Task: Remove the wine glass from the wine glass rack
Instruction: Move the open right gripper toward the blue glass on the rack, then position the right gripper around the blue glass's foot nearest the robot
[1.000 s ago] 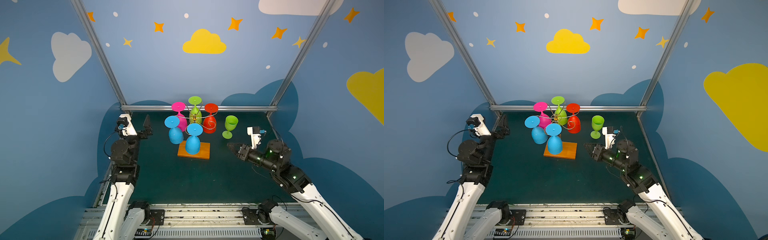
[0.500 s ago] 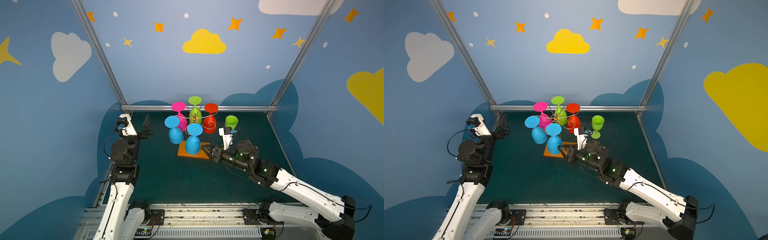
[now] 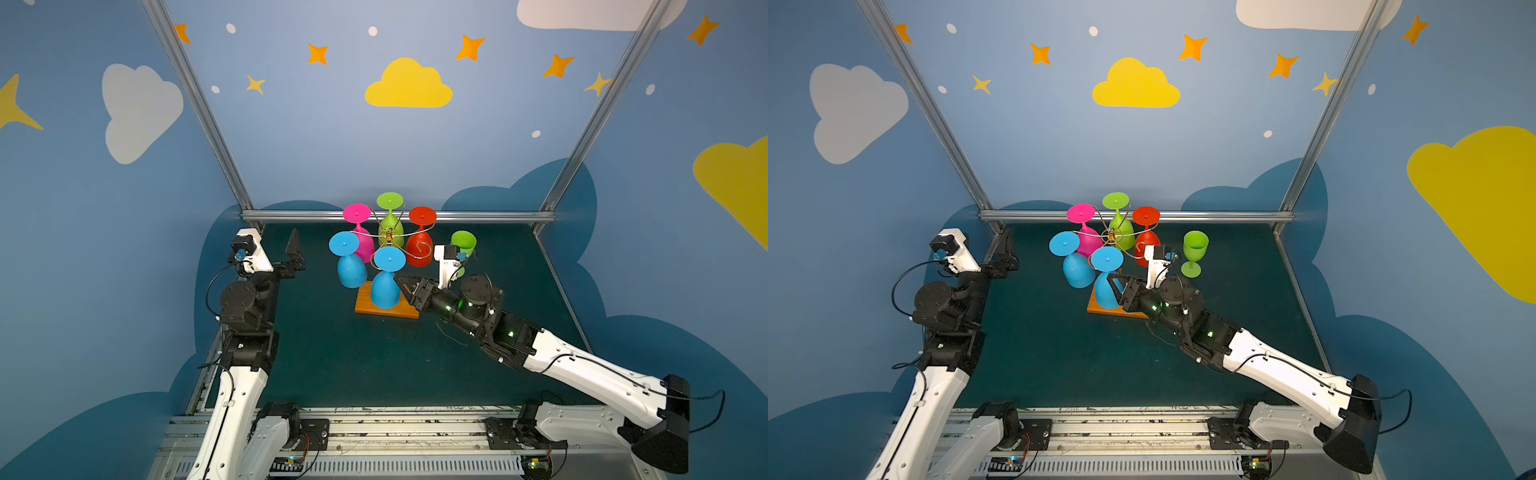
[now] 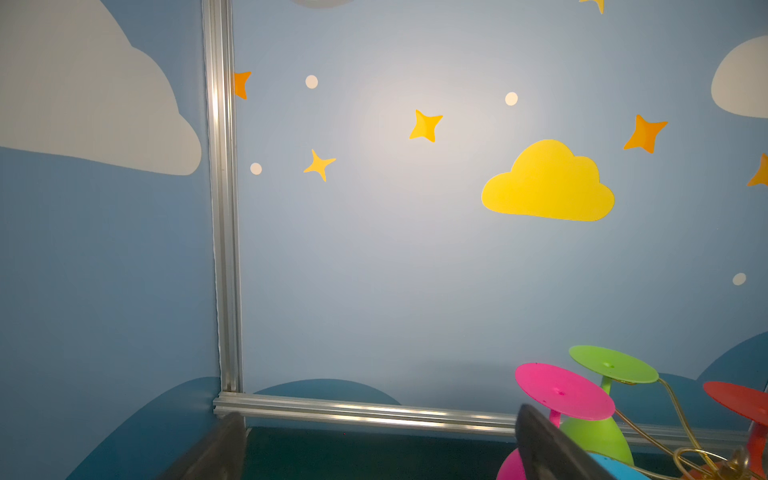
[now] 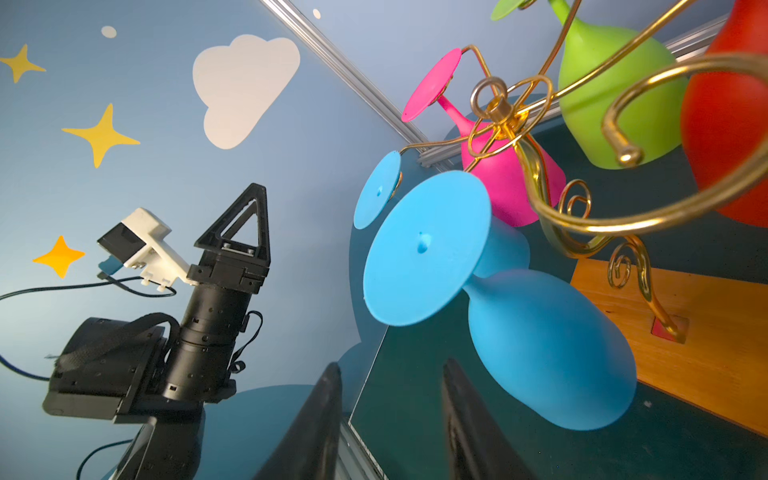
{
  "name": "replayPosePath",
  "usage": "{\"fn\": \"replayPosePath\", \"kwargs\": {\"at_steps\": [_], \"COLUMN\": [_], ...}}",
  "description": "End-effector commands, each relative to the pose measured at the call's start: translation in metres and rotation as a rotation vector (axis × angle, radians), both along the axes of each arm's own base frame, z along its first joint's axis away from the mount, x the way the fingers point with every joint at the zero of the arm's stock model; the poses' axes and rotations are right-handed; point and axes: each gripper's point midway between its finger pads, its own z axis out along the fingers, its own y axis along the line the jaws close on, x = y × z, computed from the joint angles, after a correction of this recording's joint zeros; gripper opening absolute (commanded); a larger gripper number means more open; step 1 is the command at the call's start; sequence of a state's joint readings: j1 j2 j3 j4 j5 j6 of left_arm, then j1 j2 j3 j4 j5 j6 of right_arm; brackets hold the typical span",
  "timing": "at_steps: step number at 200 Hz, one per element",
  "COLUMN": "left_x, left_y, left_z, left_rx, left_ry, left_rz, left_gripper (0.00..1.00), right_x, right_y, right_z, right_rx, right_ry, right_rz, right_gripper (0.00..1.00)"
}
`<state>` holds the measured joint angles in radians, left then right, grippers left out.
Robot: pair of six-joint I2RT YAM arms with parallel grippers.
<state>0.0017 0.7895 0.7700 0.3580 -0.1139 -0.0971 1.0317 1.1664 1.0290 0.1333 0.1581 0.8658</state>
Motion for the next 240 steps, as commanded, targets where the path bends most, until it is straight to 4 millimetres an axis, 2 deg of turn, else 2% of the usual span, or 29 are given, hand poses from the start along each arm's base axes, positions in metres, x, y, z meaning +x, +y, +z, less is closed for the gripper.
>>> {"fn": "replayPosePath", "kwargs": {"at_steps": [1,69,163,207,240], "left_x": [-0.004,-0.005,-0.006,-0.006,-0.005], "left_y": [0.001,-0.002,-0.004,-0.005,-0.005], "left_z": [0.002,0.004,0.005,0.005,0.004], "left_rx": [0.002,0.009,0.017,0.016,0.017], "left_ry": [-0.018,-0.022,-0.025,-0.025,-0.023], "left_rz": [0.010,0.006,0.004,-0.001,0.000], "left_gripper": [0.99,0.99,0.99,0.99,0.99], "right_x": [0.005,0.016,0.033,0.036,0.037], "right_y": [0.001,0.011,0.011,0.009,0.008], "right_z": [0.026,0.021,0.017,0.016,0.015], "right_rx": [0.081,0.109,0.149,0.159,0.167], "right_ry": [-0.025,0.007,0.042,0.054,0.063], "right_rz": [-0.032,-0.047,-0.071,-0.075,-0.074], "right_gripper": [0.40,0.40,0.40,0.34,0.23]}}
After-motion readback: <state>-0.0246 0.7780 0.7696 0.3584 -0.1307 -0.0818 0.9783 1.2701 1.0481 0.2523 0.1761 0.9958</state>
